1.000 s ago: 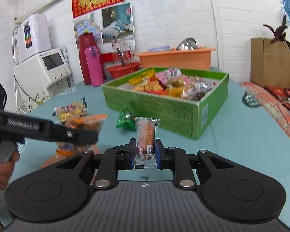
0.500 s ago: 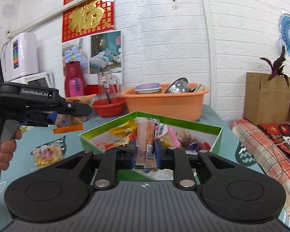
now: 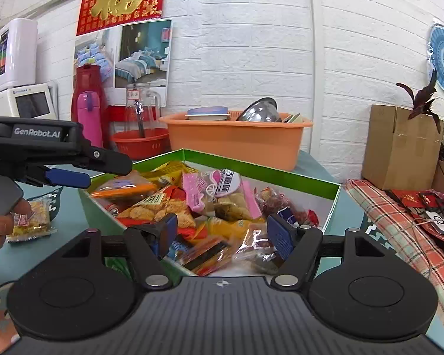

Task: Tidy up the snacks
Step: 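Carry the stick snack and orange packet into the green box and open both grippers, then move the left gripper to the green packet and grasp it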

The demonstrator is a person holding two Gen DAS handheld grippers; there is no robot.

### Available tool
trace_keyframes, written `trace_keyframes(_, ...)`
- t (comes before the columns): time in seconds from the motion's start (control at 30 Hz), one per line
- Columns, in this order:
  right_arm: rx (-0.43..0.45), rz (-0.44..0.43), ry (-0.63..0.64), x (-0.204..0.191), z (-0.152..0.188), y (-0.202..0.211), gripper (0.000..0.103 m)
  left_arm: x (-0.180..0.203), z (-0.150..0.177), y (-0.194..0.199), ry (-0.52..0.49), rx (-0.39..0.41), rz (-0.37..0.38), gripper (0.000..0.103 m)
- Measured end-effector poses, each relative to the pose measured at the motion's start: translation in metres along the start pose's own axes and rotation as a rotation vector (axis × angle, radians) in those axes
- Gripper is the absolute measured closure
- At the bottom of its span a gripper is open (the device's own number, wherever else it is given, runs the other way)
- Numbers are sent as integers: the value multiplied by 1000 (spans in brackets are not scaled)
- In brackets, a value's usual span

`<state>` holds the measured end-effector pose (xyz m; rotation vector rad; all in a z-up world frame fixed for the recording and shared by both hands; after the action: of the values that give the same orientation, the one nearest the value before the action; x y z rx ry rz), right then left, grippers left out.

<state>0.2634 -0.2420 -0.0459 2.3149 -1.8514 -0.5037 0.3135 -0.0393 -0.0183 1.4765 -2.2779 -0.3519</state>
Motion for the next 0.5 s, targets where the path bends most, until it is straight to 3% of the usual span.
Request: trace_keyframes(0.5, 16, -80, -24, -28, -5, 56, 0, 19, 12, 48, -36, -59, -65, 0)
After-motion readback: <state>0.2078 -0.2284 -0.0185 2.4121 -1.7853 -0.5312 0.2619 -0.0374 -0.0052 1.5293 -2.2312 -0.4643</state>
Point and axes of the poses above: each gripper's, at about its wrist camera, not at the fingertips, and y roughly against the way its jaws point, x to its right, z to its underside, the point moved 5 cm from there along -y, roughly the way its jaws point, and after that the axes turned 10 degrees about -y, right-handed, at the moved point
